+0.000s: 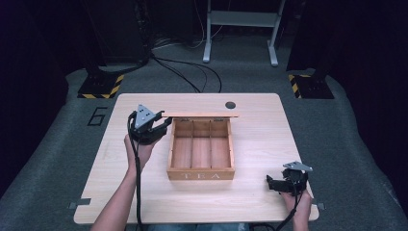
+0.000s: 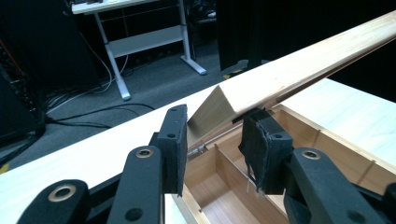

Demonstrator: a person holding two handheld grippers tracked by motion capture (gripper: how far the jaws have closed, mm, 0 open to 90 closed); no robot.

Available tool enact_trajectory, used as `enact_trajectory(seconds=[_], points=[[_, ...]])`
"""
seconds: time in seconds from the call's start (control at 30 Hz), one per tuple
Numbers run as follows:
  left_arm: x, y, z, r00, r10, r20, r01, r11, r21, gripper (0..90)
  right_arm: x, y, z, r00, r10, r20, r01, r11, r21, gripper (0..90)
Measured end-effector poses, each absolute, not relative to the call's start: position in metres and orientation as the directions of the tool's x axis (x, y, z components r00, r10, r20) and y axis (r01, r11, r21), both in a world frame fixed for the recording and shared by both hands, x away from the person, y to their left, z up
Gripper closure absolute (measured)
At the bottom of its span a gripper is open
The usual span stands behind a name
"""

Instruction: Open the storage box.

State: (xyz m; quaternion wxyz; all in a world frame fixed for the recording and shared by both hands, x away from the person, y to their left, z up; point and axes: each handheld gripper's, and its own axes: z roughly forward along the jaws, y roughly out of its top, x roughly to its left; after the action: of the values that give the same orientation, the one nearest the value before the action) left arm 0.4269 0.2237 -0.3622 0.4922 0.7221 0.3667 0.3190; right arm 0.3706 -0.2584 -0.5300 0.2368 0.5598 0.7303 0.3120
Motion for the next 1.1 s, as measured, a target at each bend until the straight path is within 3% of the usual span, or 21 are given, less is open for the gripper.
enact_trajectory(seconds=[0.3, 1.1], points=[[0.411, 0.226, -0.382, 0.542, 0.837, 0.077, 0.230, -0.236, 0.944, 54.4, 0.371, -0.258, -0.530, -0.263, 0.965, 0.002, 0.669, 0.180, 0.722, 0.0], [0.386, 0.227, -0.437, 0.569, 0.822, -0.001, 0.301, -0.207, 0.931, 48.0, 0.371, -0.258, -0.530, -0.262, 0.965, 0.002, 0.669, 0.180, 0.721, 0.0]])
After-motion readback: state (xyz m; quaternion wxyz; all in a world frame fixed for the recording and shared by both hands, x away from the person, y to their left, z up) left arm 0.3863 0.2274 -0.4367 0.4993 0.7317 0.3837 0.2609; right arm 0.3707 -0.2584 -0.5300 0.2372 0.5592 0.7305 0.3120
